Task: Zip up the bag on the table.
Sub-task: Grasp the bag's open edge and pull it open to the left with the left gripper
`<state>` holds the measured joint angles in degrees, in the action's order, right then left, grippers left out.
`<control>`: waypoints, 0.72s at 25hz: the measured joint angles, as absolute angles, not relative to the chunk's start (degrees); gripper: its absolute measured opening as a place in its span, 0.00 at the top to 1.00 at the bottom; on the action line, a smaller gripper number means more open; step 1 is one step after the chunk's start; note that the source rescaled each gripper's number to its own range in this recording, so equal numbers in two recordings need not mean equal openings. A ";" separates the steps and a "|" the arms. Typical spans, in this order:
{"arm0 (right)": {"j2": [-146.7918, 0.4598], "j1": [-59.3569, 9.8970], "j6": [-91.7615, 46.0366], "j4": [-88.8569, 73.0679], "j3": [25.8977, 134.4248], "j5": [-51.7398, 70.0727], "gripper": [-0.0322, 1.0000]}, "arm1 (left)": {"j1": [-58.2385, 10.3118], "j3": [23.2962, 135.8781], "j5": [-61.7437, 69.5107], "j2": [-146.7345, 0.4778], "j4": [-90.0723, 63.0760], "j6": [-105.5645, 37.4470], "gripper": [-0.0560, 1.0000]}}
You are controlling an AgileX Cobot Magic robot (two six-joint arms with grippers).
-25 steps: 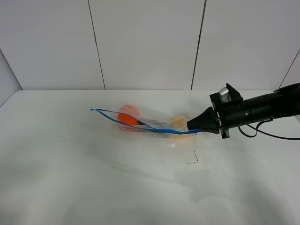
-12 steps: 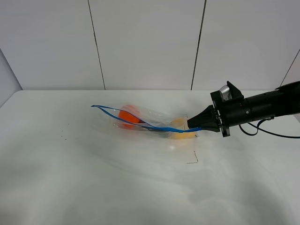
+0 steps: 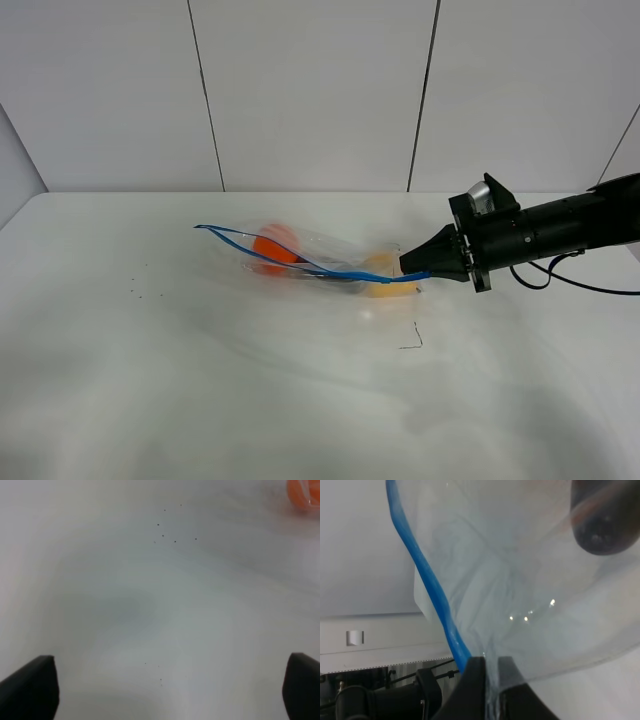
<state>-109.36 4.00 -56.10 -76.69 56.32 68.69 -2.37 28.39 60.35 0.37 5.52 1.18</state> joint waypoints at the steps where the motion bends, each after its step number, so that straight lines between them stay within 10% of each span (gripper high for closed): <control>1: -109.36 4.00 -56.13 -76.69 56.32 68.69 0.97 | -2.37 28.39 60.35 0.37 5.52 1.18 0.00; 18: -109.36 4.00 -55.75 -76.02 56.32 68.69 0.97 | -2.37 46.14 51.34 -19.05 -21.16 -23.49 0.00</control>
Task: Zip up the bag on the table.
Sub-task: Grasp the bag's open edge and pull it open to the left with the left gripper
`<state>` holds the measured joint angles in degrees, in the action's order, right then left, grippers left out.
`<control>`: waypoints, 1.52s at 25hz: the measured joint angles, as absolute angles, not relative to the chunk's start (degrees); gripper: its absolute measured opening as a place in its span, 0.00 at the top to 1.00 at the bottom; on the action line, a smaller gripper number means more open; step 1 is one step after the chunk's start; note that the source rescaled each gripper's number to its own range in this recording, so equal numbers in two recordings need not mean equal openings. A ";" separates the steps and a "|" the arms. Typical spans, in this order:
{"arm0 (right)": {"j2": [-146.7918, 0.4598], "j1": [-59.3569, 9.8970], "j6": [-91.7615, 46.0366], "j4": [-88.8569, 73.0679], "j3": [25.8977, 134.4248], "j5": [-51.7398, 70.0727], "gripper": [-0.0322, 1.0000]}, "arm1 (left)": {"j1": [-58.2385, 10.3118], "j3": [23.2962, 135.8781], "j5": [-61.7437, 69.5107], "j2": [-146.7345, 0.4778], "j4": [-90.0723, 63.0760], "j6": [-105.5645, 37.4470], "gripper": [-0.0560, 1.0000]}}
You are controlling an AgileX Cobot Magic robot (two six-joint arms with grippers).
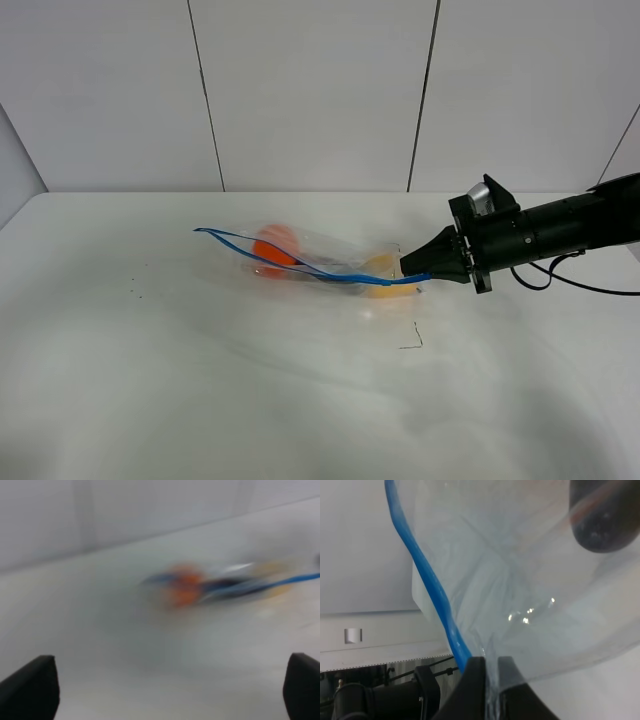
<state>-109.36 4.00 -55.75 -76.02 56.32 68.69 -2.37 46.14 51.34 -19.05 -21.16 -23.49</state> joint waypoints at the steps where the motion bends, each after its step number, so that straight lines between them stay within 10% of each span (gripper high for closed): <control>1: -109.35 4.00 -55.75 -76.02 56.32 68.69 0.97 | -2.37 48.51 51.29 -22.21 -23.91 -27.43 0.00; 21: -109.30 4.00 -55.75 -75.38 56.32 68.69 0.97 | -21.59 62.84 44.99 -42.02 10.92 -30.84 0.03; 38: -109.30 4.00 -55.75 -75.27 56.43 68.69 0.97 | -62.41 60.31 46.98 -60.56 67.39 -2.85 0.04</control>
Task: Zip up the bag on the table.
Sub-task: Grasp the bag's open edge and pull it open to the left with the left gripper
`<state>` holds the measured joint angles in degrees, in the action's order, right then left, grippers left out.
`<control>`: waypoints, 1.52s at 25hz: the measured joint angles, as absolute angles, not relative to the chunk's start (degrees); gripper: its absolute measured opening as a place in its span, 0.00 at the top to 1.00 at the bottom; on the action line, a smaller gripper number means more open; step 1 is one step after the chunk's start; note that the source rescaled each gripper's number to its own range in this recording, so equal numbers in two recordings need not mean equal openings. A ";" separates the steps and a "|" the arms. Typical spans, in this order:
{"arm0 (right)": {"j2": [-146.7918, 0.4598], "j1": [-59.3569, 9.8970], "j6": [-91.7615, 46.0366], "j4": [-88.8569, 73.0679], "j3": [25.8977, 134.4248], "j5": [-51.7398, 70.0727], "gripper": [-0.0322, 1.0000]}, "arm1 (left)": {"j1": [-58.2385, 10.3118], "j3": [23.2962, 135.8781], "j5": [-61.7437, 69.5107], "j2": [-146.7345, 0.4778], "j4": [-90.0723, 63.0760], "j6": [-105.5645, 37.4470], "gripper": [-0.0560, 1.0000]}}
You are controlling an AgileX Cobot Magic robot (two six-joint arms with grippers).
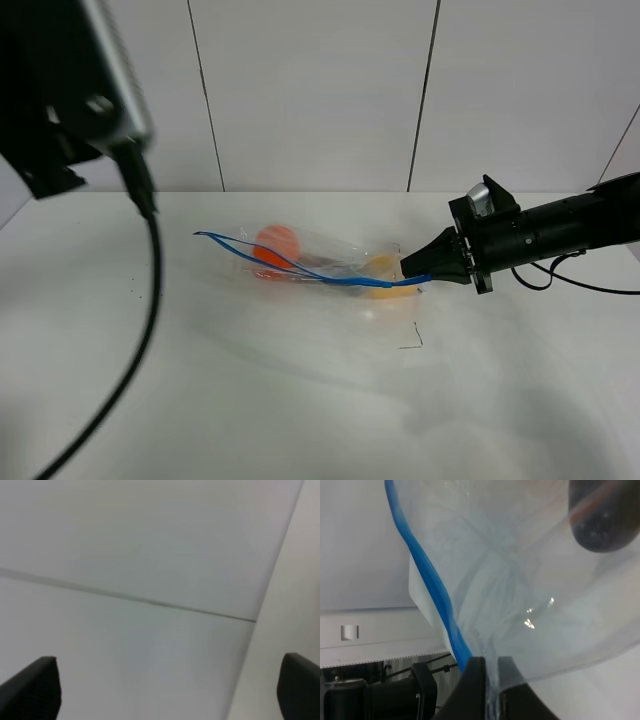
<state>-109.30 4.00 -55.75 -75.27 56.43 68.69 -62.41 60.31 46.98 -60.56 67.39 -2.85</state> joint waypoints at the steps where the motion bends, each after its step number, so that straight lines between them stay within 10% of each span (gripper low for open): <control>1: -109.30 4.00 -55.75 -75.27 56.43 68.71 0.97 | -64.70 59.06 48.30 -62.45 71.16 0.52 0.04; 10: -109.30 4.00 -55.75 -75.27 56.44 68.71 0.97 | -77.03 52.13 51.93 -83.39 88.95 31.33 0.05; 38: -109.30 4.00 -55.31 -73.86 56.49 68.76 0.97 | -76.88 60.10 42.05 -114.59 99.65 59.62 0.07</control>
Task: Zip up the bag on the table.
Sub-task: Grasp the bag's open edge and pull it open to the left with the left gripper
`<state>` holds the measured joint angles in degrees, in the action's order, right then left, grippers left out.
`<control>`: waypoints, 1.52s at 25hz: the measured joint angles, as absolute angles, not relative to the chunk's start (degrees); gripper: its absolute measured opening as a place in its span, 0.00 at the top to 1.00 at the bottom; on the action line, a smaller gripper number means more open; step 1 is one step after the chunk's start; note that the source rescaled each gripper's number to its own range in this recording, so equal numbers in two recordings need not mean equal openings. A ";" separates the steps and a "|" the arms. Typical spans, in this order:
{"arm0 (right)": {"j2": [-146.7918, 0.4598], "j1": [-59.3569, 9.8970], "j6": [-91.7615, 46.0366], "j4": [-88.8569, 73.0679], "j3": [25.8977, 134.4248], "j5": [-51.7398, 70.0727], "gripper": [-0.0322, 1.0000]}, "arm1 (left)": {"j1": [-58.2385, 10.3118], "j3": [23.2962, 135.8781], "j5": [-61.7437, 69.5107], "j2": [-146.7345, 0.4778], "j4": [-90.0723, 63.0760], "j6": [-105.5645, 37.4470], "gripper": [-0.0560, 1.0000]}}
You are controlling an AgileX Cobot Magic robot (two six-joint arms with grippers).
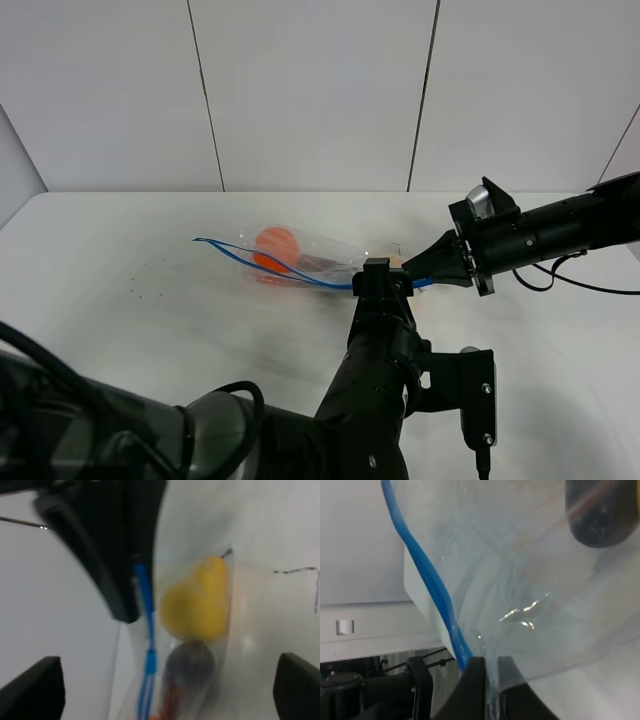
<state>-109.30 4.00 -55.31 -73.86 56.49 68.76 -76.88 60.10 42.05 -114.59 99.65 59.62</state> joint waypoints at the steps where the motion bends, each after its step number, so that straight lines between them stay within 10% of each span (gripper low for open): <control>1: -109.30 4.00 -55.31 -73.86 56.49 68.76 0.97 | -76.48 60.48 42.00 -115.25 99.65 59.62 0.08; 38: -109.30 4.00 -55.26 -73.79 56.49 68.94 0.97 | -70.66 62.29 37.18 -115.76 99.66 56.41 0.51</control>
<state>-109.30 4.00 -55.26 -73.79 56.49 68.94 -70.66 62.29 37.18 -115.76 99.66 56.41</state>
